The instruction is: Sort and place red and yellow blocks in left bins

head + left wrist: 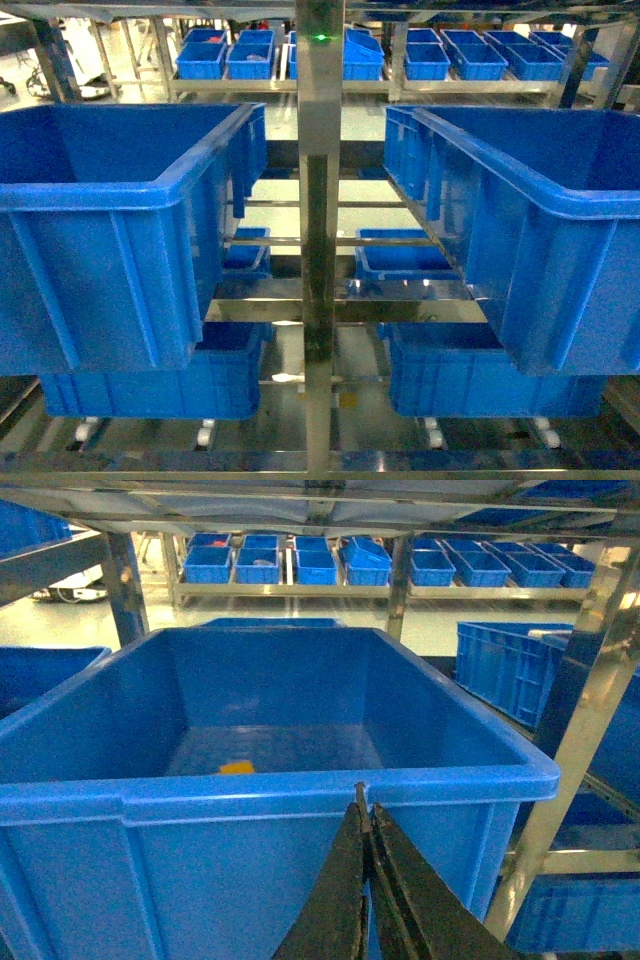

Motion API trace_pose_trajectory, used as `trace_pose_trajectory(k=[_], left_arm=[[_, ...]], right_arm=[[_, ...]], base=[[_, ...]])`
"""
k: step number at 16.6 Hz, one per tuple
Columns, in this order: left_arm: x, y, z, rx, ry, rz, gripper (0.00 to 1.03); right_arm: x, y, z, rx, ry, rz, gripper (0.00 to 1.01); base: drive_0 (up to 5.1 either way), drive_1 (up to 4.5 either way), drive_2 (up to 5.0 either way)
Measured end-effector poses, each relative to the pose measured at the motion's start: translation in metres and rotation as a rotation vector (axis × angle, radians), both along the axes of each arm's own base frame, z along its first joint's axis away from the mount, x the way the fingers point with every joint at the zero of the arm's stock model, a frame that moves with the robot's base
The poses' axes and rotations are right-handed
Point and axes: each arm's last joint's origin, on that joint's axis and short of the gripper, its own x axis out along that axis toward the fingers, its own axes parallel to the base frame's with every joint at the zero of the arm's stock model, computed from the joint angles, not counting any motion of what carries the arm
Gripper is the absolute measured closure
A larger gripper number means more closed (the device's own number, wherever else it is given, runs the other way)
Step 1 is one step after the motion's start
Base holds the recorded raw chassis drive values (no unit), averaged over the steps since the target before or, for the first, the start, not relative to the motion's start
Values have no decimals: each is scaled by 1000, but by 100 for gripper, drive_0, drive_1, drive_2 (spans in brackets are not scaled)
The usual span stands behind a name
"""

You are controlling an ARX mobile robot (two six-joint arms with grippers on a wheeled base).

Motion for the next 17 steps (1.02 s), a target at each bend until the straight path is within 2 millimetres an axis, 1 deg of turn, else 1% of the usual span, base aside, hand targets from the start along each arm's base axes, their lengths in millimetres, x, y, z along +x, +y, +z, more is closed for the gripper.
trace_pose_trajectory(k=[12,17], left_arm=[[-14,0,-15,1,3,0,101],[-25,0,-25,2,-2,0,101]], right_arm=[[-7,0,-13,0,5,0,99],[-13,0,-23,-1,-6,0,99]], base=[[0,0,0],[0,0,0]])
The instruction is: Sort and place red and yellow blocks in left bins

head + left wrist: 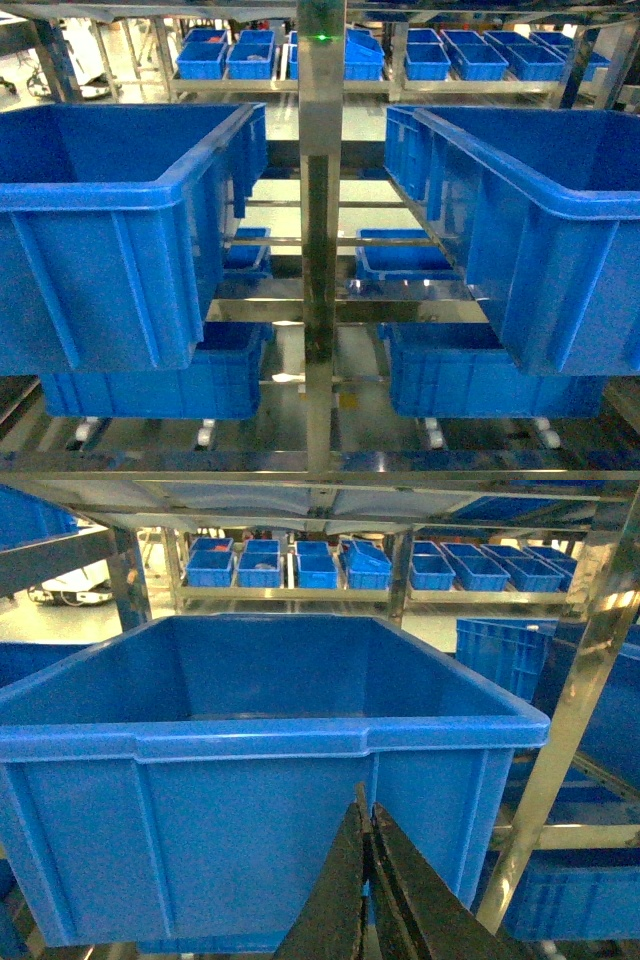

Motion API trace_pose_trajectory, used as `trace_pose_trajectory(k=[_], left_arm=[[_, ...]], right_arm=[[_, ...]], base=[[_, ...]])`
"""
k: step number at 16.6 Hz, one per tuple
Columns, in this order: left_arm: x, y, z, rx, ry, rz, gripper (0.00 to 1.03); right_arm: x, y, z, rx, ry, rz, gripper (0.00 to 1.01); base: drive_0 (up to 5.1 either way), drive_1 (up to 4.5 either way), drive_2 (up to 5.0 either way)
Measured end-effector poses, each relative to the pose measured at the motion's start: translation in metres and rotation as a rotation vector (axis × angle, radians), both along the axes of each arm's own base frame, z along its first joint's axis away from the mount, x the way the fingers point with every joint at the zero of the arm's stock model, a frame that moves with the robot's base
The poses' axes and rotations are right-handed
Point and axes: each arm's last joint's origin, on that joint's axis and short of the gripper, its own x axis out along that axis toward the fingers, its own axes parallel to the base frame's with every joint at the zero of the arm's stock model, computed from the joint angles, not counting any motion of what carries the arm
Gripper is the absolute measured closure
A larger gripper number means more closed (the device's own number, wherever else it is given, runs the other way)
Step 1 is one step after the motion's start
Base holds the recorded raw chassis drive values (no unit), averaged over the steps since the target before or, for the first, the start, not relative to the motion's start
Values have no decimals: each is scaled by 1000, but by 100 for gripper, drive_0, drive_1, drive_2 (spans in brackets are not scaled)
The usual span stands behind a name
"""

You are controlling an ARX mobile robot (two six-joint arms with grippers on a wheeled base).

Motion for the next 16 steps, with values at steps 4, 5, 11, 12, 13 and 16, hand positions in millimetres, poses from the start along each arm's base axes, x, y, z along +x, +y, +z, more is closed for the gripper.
trace_pose_trajectory(k=[4,5,11,12,13,16], left_arm=[[-6,0,-4,0,-22,1,101],[-7,0,-5,0,-17,2,101],[-11,0,-5,0,-19,0,68],[-11,0,-5,0,-19,0,55],[-11,0,-5,0,-19,0,42],[-11,0,-5,1,-19,0,4]], right_arm=[[-11,0,-4,0,14,0,99],[-11,0,-2,0,-1,0,99],[-11,0,-3,0,5,0,70],[-11,0,-3,0,5,0,58],[-11,0,-3,0,5,0,45],[-11,0,-3,0,5,0,5]], base=[[0,0,0],[0,0,0],[0,0,0],[0,0,0],[0,0,0],[0,0,0]])
